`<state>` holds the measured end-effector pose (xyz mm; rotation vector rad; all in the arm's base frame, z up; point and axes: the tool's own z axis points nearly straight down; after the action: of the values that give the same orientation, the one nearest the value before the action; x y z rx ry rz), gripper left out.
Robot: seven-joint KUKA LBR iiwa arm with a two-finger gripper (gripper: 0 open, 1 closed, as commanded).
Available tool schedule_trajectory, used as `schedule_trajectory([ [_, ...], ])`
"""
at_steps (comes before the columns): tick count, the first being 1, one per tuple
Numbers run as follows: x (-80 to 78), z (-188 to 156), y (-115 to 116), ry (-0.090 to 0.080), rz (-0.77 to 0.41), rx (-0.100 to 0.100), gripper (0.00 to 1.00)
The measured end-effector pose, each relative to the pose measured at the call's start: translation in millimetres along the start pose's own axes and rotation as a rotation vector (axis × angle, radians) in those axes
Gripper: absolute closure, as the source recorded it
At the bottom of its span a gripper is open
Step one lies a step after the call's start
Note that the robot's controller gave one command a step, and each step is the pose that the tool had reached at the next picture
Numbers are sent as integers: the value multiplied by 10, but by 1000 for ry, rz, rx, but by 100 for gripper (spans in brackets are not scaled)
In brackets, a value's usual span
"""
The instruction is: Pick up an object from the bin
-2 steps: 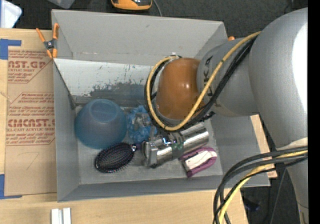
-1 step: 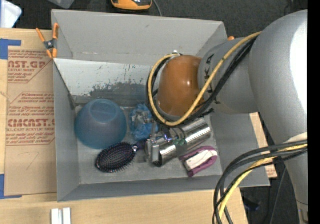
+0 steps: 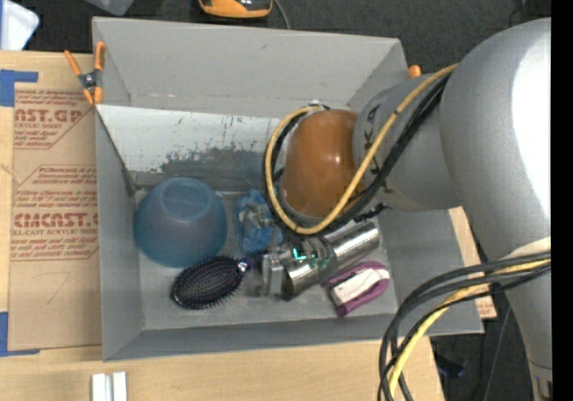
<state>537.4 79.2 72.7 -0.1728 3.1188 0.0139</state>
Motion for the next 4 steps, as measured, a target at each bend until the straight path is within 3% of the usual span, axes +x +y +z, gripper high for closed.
schedule_trajectory([
  [2, -2, 13, -40, -2, 16, -2, 0],
  [3, 400, 4, -168, -13, -250, -3, 0],
  [4, 193, 19, -128, -10, 10, -5, 0],
])
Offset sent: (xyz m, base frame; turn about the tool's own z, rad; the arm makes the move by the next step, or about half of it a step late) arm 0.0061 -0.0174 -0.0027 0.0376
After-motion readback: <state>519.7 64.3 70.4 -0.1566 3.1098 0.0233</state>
